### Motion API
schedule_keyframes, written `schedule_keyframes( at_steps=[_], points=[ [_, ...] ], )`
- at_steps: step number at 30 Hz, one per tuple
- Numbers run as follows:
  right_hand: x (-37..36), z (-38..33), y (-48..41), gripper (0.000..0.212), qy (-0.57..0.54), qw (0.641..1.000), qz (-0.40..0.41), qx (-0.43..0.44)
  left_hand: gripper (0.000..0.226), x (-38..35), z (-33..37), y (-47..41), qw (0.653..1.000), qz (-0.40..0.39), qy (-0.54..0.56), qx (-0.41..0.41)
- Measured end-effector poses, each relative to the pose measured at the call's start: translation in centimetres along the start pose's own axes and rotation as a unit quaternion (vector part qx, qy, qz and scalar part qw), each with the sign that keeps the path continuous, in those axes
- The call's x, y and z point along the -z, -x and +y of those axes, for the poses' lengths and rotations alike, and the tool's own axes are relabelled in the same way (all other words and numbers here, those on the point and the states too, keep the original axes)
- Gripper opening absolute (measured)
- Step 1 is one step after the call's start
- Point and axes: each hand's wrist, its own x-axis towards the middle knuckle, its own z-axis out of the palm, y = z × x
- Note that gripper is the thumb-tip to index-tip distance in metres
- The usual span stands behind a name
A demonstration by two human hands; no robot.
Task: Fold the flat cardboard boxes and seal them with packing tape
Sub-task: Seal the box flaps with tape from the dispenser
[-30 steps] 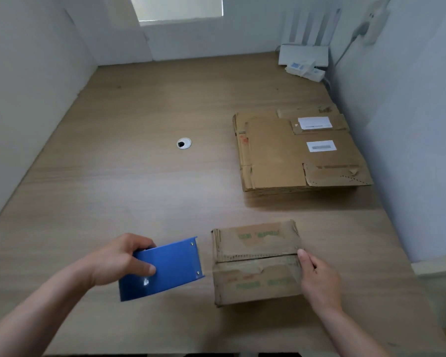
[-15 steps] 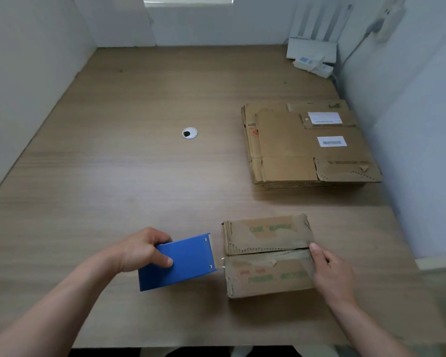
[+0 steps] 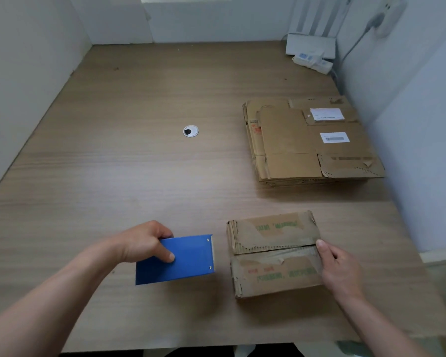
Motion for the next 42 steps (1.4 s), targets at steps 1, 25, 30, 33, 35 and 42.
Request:
schedule_keyframes(
  at_steps=[1,25,30,33,35,42],
  points=[
    [0.1,-0.1,0.0,0.046,0.002,1.000,-0.002,-0.003,0.026,-0.1,0.8,-0.2,1.000,-0.002,-0.029,0.004],
    [1.3,-4.7,3.4,0.079,0.124,0.989,-0.033,0.079,0.024,-5.1,3.7,1.2,0.943,0.267,-0.169,0.109],
    [-2.3,-10.5,1.5,0.102,0.234,0.831,-0.237,0.445,0.024,-4.7,1.5,1.8,0.944,0.289,-0.105,0.116],
    [-5.0,-13.6,-0.2,0.112,0.328,0.751,-0.344,0.458,0.023,-4.9,0.9,2.1,0.942,0.301,-0.094,0.117],
    [-6.3,-14.7,-0.4,0.106,0.367,0.727,-0.367,0.450,0.022,-5.1,0.4,2.6,0.942,0.304,-0.085,0.117],
    [-8.1,-16.6,0.1,0.086,0.411,0.684,-0.370,0.475,0.020,-5.3,-1.0,3.9,0.941,0.313,-0.049,0.122]
  ],
)
